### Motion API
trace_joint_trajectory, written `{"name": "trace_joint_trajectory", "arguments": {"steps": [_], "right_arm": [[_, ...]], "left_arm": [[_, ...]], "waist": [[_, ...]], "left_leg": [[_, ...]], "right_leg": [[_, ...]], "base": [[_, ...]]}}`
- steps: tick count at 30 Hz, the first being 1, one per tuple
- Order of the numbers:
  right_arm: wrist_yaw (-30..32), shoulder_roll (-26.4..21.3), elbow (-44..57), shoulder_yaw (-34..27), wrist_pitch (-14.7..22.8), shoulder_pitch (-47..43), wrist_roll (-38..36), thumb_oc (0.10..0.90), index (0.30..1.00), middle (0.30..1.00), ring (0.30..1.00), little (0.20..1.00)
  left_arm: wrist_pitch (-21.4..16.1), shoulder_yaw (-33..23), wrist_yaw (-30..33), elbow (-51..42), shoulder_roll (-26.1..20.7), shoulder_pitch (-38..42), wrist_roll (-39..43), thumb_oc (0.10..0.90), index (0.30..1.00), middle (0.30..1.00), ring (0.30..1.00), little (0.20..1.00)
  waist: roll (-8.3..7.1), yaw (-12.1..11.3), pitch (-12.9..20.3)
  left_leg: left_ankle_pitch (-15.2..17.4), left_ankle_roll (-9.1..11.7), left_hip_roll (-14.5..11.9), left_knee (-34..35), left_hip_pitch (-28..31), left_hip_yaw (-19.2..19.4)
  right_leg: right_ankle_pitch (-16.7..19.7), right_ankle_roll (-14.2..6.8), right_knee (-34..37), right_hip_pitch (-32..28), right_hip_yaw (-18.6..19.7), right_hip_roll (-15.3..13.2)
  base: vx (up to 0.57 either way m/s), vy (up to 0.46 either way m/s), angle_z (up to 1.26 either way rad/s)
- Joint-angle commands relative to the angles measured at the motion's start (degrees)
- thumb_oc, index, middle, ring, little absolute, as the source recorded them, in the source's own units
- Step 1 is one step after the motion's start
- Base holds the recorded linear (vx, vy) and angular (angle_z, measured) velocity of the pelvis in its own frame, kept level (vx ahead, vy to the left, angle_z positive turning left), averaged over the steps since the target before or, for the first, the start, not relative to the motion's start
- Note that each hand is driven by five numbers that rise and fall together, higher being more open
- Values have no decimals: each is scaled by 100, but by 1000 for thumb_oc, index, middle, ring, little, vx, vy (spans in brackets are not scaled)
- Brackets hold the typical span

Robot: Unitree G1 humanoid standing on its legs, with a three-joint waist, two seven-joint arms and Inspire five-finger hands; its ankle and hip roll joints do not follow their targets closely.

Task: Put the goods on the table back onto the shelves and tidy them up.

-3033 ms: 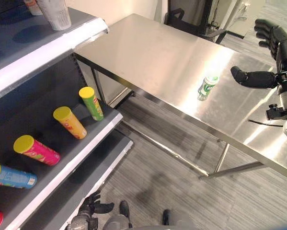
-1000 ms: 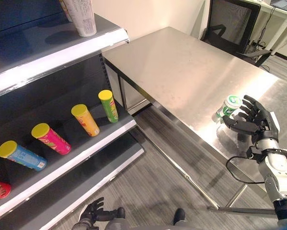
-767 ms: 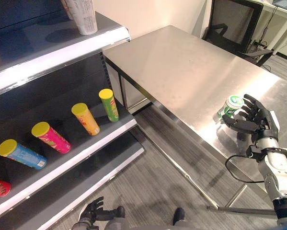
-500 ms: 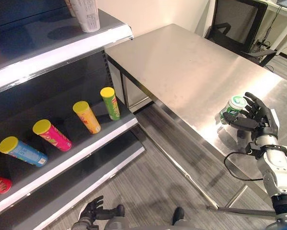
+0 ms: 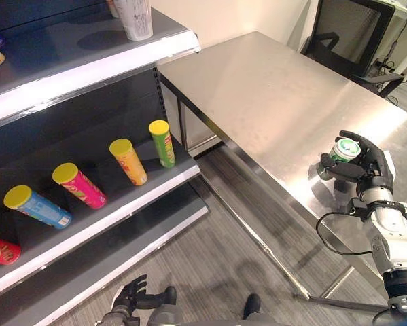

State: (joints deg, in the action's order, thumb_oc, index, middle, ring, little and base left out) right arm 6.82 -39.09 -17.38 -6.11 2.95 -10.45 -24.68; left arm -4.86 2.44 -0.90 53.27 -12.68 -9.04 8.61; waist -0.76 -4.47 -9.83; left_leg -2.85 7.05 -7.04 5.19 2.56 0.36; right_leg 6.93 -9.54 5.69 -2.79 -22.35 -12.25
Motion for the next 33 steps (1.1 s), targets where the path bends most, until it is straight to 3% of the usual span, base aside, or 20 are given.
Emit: {"name": "trace_joint_trajectory", "arguments": {"steps": [1,11,14,20,26,31,32,33], "right_arm": [[104,-415,245,-84,599,-805,219,400,300,300,300,300],[191,-788,881,-386,661,-619,682,400,300,300,300,300],[262,-1048,1294,-608,811,-666,737,400,300,300,300,300],[394,-1015,2043,-811,1087,-987,476,400,300,300,300,300],[322,-704,2748,-547,1480,-1863,-364,400,300,300,300,300],[-100,-748,2983,33,1561,-2570,-1020,400,300,300,300,300],[-209,-1064,2984,151,1521,-2740,-1132,400,300,300,300,300],[-212,-1070,2976,160,1522,-2753,-1137,400,300,300,300,300]], "left_arm": [[-83,413,114,190,-495,144,-35,800,900,900,900,900],[-99,296,153,137,-546,187,-91,800,900,900,900,900],[-117,236,168,174,-580,231,-97,800,900,900,900,900],[-130,216,252,146,-564,308,43,800,900,900,900,900],[-95,221,314,141,-543,331,346,800,900,900,900,900],[-91,92,347,323,-549,226,452,800,900,900,900,900],[-106,70,381,284,-555,245,520,800,900,900,900,900],[-104,67,381,283,-549,246,519,800,900,900,900,900]], "waist": [[-270,-127,-25],[-297,-93,22],[-304,-79,80],[-299,-82,162],[-270,-237,183],[-196,-422,126],[-219,-388,2],[-216,-382,2]], "left_leg": [[368,-108,179,-19,50,417],[384,-84,130,-19,104,404],[379,-34,78,-33,145,393],[320,72,-63,-82,157,338],[105,366,-423,-308,52,69],[-379,627,-733,-196,-111,-184],[-636,620,-871,-362,-423,213],[-633,618,-869,-370,-432,211]], "right_leg": [[-707,-135,-69,-637,-344,-103],[-773,-102,-82,-707,-378,-58],[-835,-68,-96,-778,-413,-16],[-989,46,-99,-851,-396,129],[-1333,363,-69,-1035,-364,568],[-1514,539,-69,-1024,-439,881],[-1525,579,-69,-1040,-696,861],[-1526,579,-69,-1036,-698,859]], "base": [[5,-13,4],[-3,-10,1],[-32,-60,7],[-62,-95,4],[-103,-158,17],[-159,-173,24],[-220,-78,31],[-171,-35,56]]}}
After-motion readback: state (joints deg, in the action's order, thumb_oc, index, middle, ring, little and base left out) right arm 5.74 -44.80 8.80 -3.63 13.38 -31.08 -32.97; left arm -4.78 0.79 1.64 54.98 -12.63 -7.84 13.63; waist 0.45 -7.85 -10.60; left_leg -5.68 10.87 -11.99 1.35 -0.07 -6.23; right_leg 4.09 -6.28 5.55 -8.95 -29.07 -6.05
